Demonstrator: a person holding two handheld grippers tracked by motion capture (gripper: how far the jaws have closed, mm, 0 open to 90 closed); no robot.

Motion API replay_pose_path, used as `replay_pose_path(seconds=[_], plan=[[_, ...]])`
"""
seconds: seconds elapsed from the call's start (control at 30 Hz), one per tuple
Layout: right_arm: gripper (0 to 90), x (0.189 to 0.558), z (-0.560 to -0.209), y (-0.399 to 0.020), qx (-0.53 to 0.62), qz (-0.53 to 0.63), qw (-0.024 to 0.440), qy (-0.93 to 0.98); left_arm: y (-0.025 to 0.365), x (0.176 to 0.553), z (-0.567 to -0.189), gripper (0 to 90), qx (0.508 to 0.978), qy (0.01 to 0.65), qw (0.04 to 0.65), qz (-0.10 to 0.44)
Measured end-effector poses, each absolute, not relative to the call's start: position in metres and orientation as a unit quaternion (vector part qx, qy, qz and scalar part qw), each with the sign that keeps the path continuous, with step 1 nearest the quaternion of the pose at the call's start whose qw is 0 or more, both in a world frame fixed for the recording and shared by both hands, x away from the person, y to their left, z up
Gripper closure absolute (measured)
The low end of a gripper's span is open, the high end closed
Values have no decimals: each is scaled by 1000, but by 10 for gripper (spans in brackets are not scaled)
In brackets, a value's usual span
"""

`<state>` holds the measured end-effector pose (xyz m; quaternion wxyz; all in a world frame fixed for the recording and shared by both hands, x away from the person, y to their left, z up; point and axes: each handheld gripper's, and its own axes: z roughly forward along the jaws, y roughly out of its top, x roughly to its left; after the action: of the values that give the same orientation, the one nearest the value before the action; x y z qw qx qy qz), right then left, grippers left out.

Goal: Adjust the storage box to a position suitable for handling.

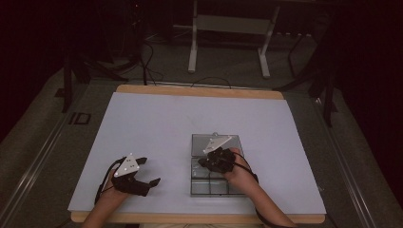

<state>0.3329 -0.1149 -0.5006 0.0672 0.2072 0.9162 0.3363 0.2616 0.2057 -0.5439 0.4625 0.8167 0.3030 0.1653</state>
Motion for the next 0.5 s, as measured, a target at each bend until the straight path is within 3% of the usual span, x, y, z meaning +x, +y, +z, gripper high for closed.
replay_pose_path(seconds=[0.27,0.5], plan=[[879,336,-510,-110,210,319,61,922,206,262,-544,72,816,303,463,165],[784,334,-507,-113,212,323,61,920,206,262,-544,72,817,302,464,163]])
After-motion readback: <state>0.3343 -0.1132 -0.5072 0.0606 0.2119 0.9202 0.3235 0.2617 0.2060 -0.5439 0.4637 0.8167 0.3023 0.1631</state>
